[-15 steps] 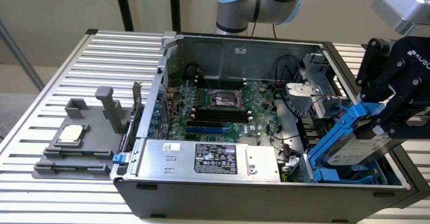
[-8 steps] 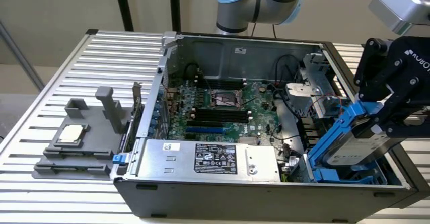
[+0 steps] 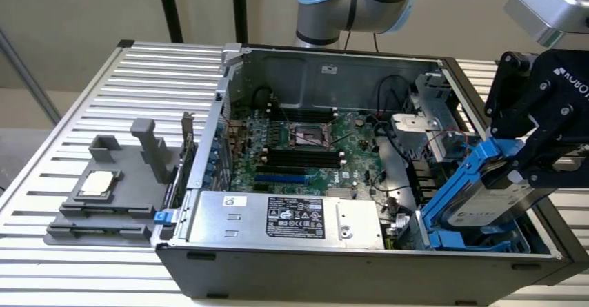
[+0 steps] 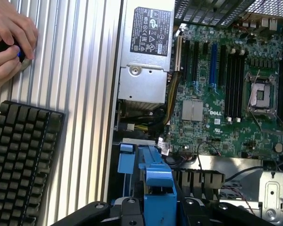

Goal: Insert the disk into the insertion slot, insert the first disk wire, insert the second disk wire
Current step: 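Insert the disk into the insertion slot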

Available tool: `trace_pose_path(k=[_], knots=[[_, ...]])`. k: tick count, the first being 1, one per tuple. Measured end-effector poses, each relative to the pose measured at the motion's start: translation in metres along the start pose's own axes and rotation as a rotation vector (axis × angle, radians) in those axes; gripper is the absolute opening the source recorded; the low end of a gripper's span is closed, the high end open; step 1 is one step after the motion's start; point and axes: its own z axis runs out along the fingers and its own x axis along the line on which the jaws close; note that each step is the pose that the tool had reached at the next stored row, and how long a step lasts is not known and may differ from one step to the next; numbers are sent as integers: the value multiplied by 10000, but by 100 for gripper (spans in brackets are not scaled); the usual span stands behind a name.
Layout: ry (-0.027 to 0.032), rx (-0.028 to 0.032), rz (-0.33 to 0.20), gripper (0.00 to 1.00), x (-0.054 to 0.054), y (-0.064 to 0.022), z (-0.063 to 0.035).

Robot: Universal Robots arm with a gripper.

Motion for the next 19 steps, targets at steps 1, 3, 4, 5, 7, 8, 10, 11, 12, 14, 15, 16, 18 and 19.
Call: trace_pose_path(k=[1, 3, 4, 5, 7, 8, 10, 11, 12, 14, 15, 16, 18, 19], knots=[[0, 0, 0, 33, -1, 0, -6], [2, -1, -2, 33, -2, 1, -18], [2, -1, -3, 33, -2, 1, -21], [2, -1, -6, 33, -2, 1, -22], [1, -1, -13, 33, -2, 1, -22], [2, -2, -17, 33, -2, 1, -22], [4, -3, -26, 33, -2, 1, -22], [5, -3, -31, 33, -1, 1, -21], [5, -4, -36, 33, 0, 1, -18], [-1, -4, -46, 33, 2, 1, -10], [-2, -5, -53, 33, 3, 0, -9], [-3, -5, -57, 33, 3, 0, -9], [-3, -5, -62, 33, 3, 0, -9], [-5, -5, -64, 33, 3, 0, -8]])
